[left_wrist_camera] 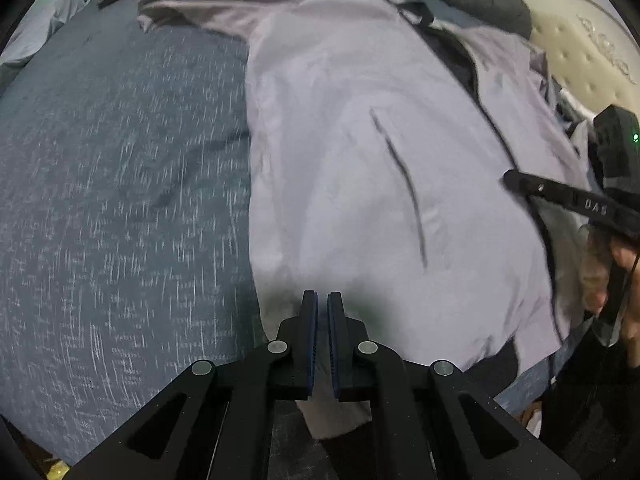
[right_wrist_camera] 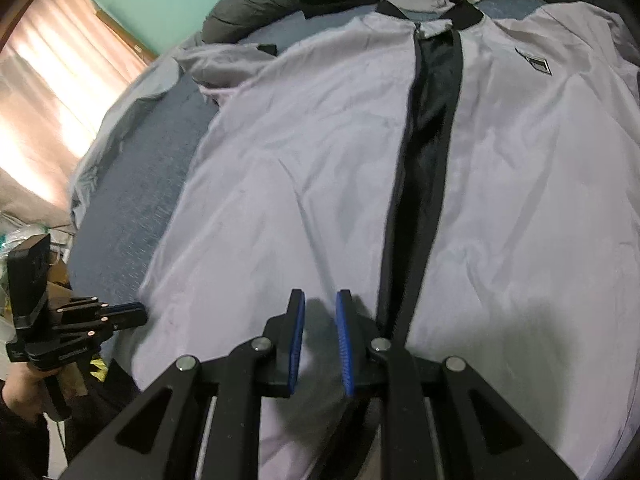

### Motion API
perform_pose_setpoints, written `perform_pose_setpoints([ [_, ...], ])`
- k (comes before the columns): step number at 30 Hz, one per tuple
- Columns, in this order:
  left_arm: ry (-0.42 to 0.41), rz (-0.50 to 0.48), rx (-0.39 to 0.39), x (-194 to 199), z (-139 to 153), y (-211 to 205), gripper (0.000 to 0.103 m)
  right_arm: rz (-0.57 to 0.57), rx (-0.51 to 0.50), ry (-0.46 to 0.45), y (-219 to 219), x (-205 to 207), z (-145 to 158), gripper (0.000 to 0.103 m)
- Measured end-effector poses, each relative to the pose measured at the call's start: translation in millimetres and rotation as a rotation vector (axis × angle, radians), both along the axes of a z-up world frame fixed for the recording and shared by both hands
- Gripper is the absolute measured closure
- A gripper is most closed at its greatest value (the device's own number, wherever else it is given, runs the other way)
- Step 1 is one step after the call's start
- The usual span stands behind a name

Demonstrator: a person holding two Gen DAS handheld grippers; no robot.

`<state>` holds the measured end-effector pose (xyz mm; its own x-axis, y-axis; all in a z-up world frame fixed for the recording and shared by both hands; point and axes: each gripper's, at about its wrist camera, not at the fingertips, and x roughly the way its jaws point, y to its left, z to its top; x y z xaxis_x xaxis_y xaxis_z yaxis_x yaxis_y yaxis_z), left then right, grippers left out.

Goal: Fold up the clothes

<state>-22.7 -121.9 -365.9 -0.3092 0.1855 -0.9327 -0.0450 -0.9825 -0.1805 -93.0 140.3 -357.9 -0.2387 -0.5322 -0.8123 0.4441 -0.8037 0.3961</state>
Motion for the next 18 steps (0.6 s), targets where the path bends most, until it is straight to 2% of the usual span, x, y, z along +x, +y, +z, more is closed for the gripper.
perform_pose_setpoints([
  [4,-0.003,0.045,0.034,6.9,1.4,-13.0,0.098,-0.025,-0.014,0.019,11.4,1.2,4.2,0.088],
  [7,0.004,0.057,0.039,13.3,10.1,-15.6,0.097,-0.055,-0.069,0.030,24.6,0.1,13.4,0.088],
  [8,-0.001,0.049,0.042,15.2,11.6,-14.4,0.090,-0.065,-0.088,0.033,28.5,0.0,16.0,0.088],
  [9,-0.007,0.041,0.046,17.2,13.0,-13.3,0.078,-0.072,-0.099,0.036,30.4,-0.2,17.4,0.088],
  [11,-0.015,0.018,0.043,21.7,15.9,-10.4,0.064,-0.082,-0.116,0.039,33.4,-0.2,18.7,0.088],
  [15,-0.027,0.002,0.026,17.2,13.1,-9.9,0.064,-0.087,-0.121,0.036,31.6,0.5,16.2,0.088],
  [18,-0.048,0.023,0.054,11.9,5.7,-14.2,0.064,-0.090,-0.130,0.034,32.7,1.8,16.1,0.087],
])
